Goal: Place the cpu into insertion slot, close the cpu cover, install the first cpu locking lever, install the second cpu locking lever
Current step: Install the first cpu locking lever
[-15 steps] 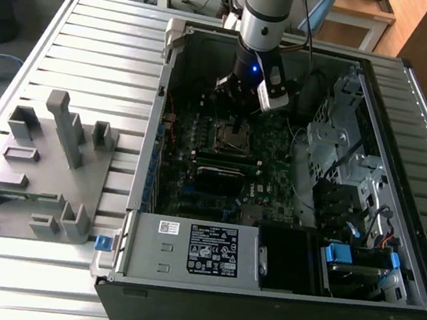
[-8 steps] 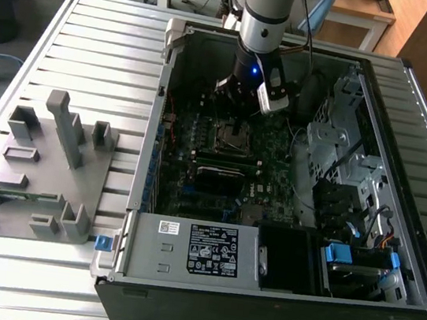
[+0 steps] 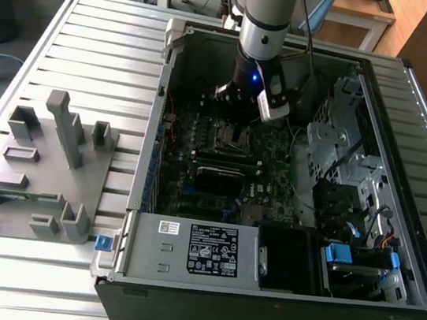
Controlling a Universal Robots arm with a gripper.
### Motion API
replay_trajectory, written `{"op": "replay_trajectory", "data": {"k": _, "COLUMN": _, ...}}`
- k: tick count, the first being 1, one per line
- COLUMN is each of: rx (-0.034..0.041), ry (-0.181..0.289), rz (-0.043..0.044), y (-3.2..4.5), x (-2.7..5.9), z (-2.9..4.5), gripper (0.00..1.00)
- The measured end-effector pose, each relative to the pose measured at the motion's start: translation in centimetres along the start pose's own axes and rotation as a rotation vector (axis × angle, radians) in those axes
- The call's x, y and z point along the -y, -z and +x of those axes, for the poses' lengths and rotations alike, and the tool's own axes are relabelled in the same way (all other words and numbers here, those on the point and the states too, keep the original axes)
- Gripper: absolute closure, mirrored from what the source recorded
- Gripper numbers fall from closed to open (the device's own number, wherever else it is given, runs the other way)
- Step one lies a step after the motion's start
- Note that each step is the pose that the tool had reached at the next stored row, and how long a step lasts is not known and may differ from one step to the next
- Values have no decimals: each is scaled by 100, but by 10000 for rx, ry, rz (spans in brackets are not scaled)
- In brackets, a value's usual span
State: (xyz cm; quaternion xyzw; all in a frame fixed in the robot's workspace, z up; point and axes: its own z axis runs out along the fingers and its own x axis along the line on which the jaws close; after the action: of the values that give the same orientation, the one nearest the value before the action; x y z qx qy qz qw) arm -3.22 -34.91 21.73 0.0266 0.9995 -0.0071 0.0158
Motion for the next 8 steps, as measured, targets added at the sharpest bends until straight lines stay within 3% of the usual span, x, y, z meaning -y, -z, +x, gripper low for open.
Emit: {"op": "replay_trajectory", "data": {"k": 8, "rx": 1, "ry": 0, "rz": -2, "y": 41, "x": 0, "z": -2, "gripper": 90}}
